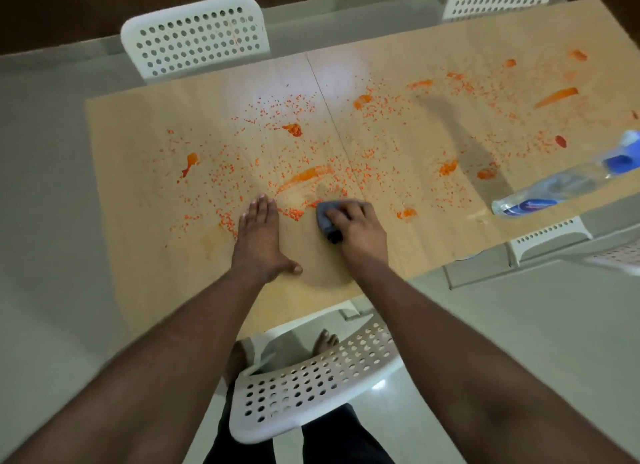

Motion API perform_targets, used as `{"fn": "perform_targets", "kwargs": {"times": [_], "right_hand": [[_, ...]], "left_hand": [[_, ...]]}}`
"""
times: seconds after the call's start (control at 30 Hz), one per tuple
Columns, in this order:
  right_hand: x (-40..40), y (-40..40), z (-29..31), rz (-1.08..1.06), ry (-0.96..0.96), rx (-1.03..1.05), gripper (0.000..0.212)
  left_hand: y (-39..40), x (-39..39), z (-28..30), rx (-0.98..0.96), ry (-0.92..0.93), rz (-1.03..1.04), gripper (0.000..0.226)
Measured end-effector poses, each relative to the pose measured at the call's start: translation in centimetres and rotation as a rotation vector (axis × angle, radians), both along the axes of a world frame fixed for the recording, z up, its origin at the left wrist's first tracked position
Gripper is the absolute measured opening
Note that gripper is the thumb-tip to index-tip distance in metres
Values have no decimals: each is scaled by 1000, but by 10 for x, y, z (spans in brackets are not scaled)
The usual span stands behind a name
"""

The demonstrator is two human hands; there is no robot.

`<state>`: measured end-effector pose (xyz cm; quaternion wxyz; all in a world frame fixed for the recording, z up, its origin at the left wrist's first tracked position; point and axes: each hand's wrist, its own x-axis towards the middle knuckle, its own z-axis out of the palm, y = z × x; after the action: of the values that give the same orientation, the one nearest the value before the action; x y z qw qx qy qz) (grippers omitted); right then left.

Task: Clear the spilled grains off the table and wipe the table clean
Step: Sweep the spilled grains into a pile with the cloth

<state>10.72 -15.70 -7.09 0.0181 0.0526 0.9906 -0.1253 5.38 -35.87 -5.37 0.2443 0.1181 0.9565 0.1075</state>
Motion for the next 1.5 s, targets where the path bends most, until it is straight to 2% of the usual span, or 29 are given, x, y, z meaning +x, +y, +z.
{"fn": "perform_targets", "kwargs": {"times": [0.17,0.27,0.37,0.43,0.57,0.73,0.83,1.0,1.23,1.5], "right_hand": [[-47,9,14,20,24,7,40],[-2,2,15,33,131,1,41],[59,-7,7,105,101,-13,51],[71,-5,0,96,78,-18,53],[24,6,-7,81,80,12,41],[-69,21,2,17,0,16,42],[-98,25,11,-19,-3,27,44],[-46,11,26,2,151,61,43],[49,-5,-1,-65,43,32,51],[-53,42,11,-190,20,-15,40]], "left_hand": [[2,3,5,-14,-13,-15,160],[1,4,7,-11,-10,-6,160],[2,2,9,0,-18,5,163],[2,0,9,4,-16,5,165],[2,-9,5,1,-34,-10,170],[0,-12,3,7,-39,-44,170],[1,-10,4,2,-42,-43,167],[5,-7,9,-16,-41,-59,164],[24,-9,17,-44,-82,-9,165],[24,-14,18,-46,-89,-80,168]]}}
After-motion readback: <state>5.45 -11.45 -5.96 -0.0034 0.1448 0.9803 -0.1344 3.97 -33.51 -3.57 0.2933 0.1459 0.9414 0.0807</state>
